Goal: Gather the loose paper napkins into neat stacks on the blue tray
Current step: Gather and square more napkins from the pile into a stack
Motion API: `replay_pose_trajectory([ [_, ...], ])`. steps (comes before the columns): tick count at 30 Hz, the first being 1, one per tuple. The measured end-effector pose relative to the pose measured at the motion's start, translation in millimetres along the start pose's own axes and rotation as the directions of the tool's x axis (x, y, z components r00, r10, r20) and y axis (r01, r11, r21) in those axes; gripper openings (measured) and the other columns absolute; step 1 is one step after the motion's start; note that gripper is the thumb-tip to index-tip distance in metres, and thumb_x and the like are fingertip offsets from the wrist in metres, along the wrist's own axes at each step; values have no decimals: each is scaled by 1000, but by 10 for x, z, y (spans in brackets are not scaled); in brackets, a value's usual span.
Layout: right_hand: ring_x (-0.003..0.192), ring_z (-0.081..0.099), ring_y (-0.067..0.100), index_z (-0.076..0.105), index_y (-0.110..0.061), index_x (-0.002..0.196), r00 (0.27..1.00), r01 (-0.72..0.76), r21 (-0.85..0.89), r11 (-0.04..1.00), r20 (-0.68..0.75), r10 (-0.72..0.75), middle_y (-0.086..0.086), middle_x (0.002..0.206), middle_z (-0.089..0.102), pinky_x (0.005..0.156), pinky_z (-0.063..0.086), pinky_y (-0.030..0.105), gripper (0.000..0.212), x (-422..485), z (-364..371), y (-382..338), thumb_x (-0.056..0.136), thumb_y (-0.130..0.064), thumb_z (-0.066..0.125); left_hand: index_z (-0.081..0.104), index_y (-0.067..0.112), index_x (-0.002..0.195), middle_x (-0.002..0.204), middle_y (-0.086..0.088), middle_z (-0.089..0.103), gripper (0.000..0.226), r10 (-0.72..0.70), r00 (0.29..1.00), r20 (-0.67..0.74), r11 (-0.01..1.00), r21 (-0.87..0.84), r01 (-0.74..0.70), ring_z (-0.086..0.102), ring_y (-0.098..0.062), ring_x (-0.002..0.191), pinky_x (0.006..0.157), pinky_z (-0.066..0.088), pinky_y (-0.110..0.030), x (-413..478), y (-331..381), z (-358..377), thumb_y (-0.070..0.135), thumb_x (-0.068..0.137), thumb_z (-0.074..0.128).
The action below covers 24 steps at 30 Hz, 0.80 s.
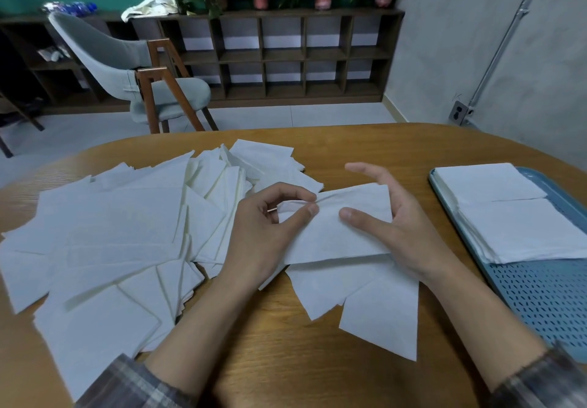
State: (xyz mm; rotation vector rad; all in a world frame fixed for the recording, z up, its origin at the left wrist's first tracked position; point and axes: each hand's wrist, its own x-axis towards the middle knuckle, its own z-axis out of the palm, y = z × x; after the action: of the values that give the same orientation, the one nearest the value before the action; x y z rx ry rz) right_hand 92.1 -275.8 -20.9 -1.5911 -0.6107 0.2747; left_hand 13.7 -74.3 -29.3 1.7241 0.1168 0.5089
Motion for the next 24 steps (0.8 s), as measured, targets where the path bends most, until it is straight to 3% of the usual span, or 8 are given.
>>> replay_pose_trajectory([
  [6,105,73,17,54,-48,139,1000,18,-35,999,-20,-18,-7,120,72,81,61,33,57,8,0,31,93,-22,77,81,21,96,99,16,79,7,-4,1000,-14,999,48,4,62,3,70,64,43,-11,23,-20,-12,15,91,82],
  [8,117,67,9,53,-48,140,998,35,-75,997,-43,-38,-15,136,63,91,58,29,59,12,-8,22,94,-21,78,83,23,96,97,15,79,7,-19,998,-56,998,54,22,69,0,80,72,54,-18,39,-34,-30,17,92,81],
  [10,124,53,-17,51,-41,143,993,74,-130,989,-81,-86,-25,143,53,94,46,6,62,14,-15,-23,93,-17,77,83,24,97,93,14,80,7,-28,993,-117,997,74,36,74,-7,90,84,63,-32,55,-56,-52,20,94,78],
  [12,121,45,-28,49,-34,144,989,103,-113,988,-97,-114,-29,144,46,92,39,-2,64,19,-28,-53,89,-16,77,82,27,103,97,16,80,10,-18,989,-149,994,103,34,73,-4,95,91,62,-35,65,-38,-69,26,98,73],
  [16,116,68,7,50,-42,139,996,73,17,997,-55,-72,-28,135,58,84,59,24,64,18,-44,-24,88,-15,78,69,44,126,117,28,71,44,-136,985,110,991,24,134,61,12,110,96,52,-23,45,67,-64,65,92,53],
  [19,104,74,25,52,-45,134,999,35,-16,999,-40,-36,-4,128,67,77,63,34,58,24,-50,1,92,-14,77,76,36,117,109,26,72,26,-86,988,127,995,63,79,64,10,99,76,50,-10,28,43,-34,42,92,75],
  [22,108,72,18,66,-31,128,999,18,55,998,31,-20,-5,117,73,85,58,28,43,16,-89,2,89,-16,77,79,30,106,101,20,75,17,-47,999,4,995,92,46,68,1,91,71,50,-11,33,-38,-38,24,91,82],
  [24,111,70,6,79,-23,113,997,31,-60,998,65,-27,-12,113,77,89,51,16,24,14,-99,5,90,-15,76,77,35,110,100,19,74,22,-11,999,-36,991,134,15,66,0,88,71,48,-12,20,-83,-18,26,90,83],
])
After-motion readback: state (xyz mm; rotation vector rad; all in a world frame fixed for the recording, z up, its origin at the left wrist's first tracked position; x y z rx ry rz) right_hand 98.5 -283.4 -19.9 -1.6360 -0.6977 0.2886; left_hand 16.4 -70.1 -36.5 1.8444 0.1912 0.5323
